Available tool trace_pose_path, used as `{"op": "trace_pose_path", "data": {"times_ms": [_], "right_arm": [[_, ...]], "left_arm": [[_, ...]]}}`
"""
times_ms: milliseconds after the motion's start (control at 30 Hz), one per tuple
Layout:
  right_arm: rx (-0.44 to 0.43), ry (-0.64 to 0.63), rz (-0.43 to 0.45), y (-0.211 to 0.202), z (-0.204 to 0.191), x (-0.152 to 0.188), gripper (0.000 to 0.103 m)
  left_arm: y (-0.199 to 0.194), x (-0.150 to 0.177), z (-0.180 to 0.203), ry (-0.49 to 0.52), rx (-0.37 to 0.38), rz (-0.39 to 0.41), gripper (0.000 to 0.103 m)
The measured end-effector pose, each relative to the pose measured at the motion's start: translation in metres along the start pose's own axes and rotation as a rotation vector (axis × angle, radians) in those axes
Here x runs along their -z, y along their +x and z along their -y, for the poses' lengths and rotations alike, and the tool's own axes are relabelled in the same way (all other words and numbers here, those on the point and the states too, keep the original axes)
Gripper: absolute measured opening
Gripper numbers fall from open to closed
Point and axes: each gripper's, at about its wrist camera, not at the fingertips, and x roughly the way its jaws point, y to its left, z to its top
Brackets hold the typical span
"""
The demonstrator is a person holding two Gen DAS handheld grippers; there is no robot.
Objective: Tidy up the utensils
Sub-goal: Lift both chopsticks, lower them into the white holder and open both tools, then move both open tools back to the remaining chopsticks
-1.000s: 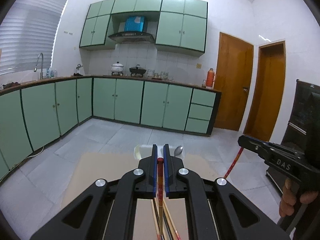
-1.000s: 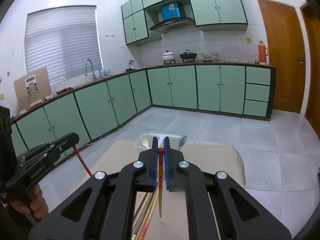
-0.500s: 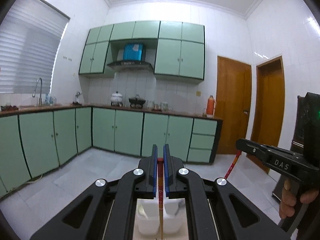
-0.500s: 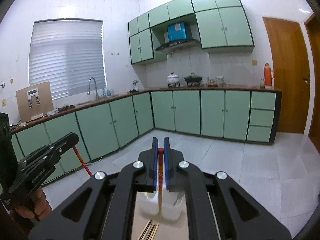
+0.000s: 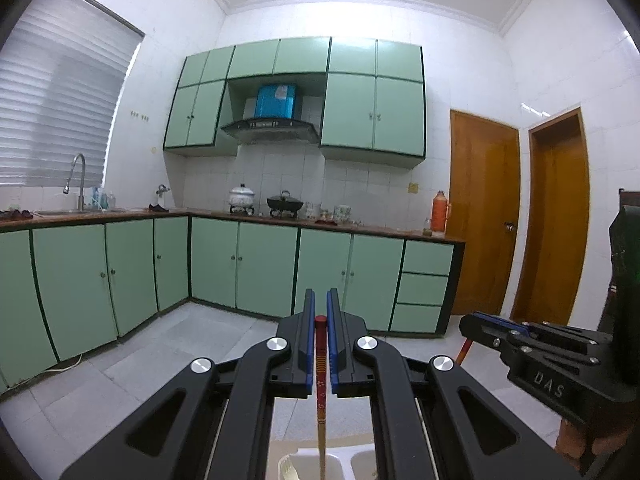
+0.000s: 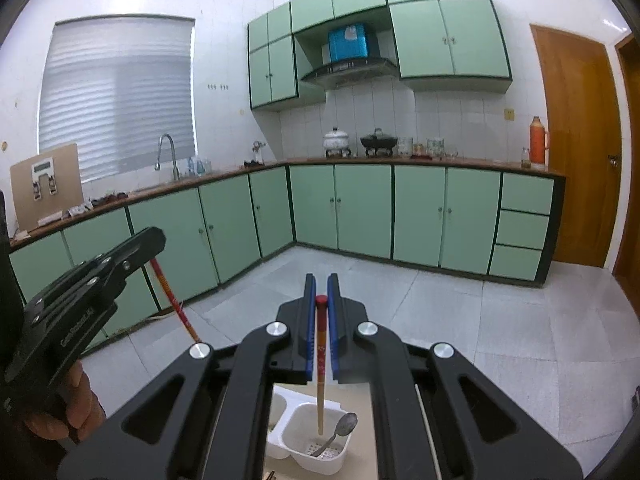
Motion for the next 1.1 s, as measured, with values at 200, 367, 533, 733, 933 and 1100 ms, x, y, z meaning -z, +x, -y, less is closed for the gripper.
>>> {"op": "trace_pose_path", "data": {"times_ms": [200,367,533,733,933,1100], "right_arm": [[-0.011,0.027,-0.077,0.028,0.004,0.028,0.005],[-0.012,0.038,-0.125,0.034,0.002,0.050,0.005],[-0.012,0.071,-0.161,0.031,0.004,0.065,0.012],[0.022,0.093,-0.110,-0.001,0.011,0.066,0.037],[0.089,0.090,-0.017,-0.057,0.010,0.079,0.071],[0.120,0.075,0.014,-0.103,-0.007,0.120,0.089]], "left_arm": [[0.033,0.029,0.001,0.025,-0.006,-0.093,0.006],[0.044,0.054,0.003,0.049,-0.011,-0.159,0.006],[0.047,0.067,0.002,0.047,-0.016,-0.214,0.012],[0.020,0.060,-0.002,0.035,-0.020,-0.189,0.037],[-0.033,0.056,-0.007,0.013,-0.055,-0.153,0.062],[-0.079,0.077,-0.005,0.001,-0.054,-0.180,0.070]]}}
